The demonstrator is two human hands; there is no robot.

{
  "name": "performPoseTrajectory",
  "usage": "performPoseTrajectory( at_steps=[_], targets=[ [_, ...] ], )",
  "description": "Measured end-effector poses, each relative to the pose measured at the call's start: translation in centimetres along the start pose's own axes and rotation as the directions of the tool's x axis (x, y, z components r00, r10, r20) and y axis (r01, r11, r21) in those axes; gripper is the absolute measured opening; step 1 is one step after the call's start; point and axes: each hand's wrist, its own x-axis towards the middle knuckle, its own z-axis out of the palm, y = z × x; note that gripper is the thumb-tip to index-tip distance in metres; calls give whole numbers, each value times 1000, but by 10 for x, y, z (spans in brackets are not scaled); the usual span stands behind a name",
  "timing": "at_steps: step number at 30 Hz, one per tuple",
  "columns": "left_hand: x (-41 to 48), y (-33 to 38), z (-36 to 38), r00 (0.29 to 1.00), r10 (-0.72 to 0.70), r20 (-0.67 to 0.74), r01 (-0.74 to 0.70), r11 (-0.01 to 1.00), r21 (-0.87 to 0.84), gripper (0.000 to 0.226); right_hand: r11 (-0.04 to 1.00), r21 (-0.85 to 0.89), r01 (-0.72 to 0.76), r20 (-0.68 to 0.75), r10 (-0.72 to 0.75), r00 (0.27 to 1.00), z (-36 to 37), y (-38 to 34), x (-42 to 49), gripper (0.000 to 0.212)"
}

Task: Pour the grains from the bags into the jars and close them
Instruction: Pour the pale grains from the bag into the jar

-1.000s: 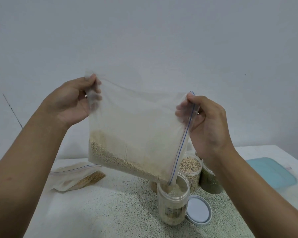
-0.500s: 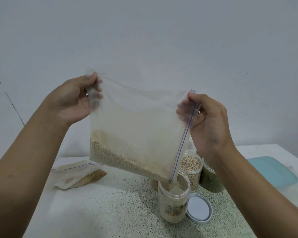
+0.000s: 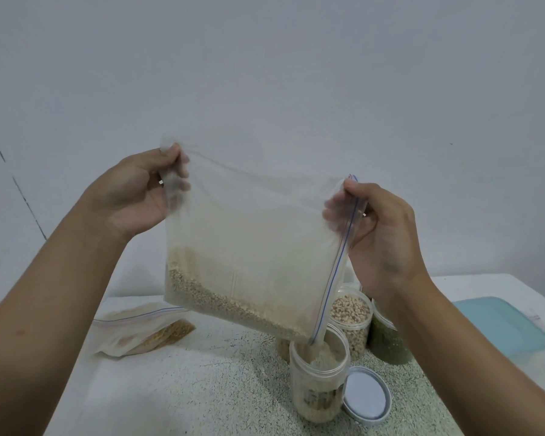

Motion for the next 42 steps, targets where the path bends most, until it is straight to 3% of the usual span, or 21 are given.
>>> performPoseTrajectory(
  at_steps=[42],
  targets=[
    [6, 4, 4, 1000, 18, 15, -18, 1000, 17, 35, 999, 38, 5, 21, -5, 1000, -1, 0, 4, 35]
  ],
)
